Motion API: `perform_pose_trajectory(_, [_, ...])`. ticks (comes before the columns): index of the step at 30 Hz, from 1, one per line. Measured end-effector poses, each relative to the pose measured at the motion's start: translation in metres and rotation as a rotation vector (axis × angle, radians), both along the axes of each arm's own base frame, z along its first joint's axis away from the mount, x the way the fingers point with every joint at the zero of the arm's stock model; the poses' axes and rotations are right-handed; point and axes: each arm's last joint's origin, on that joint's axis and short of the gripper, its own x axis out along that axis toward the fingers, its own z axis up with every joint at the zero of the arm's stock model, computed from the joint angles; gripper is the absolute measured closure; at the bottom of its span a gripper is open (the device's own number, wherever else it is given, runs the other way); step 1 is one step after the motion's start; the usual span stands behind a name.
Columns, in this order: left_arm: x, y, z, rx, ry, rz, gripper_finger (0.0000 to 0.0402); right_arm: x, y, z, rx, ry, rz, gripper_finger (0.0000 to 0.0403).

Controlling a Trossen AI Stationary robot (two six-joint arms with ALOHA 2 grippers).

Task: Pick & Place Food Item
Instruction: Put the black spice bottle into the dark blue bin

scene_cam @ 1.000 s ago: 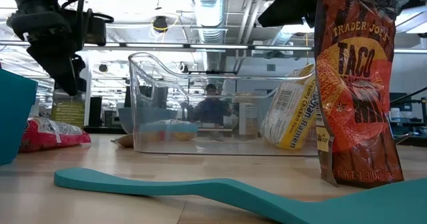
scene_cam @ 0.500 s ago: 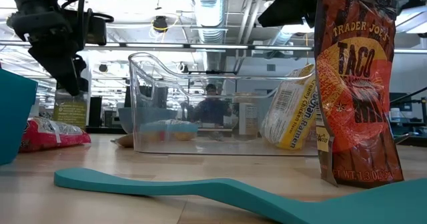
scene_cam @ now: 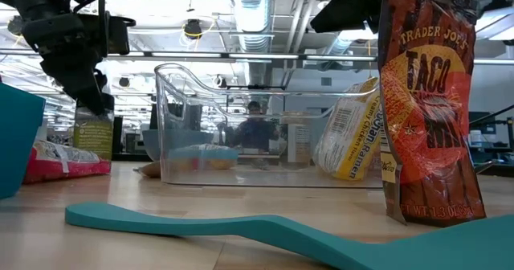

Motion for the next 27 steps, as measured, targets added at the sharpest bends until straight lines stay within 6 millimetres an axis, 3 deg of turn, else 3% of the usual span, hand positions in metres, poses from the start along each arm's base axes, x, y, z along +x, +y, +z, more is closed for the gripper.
perform_pose_trajectory(10, [0.000,0.000,0.001,-0.004,-0.001,-0.002,0.0197,0.000,0.000,0.000,-0.002,0.001,0.001,0.0321])
perform_pose_trajectory(27, [0.008,-0.003,0.021,-0.063,-0.054,-0.029,0.0199,0.000,0.000,0.000,-0.002,0.001,0.000,0.0321])
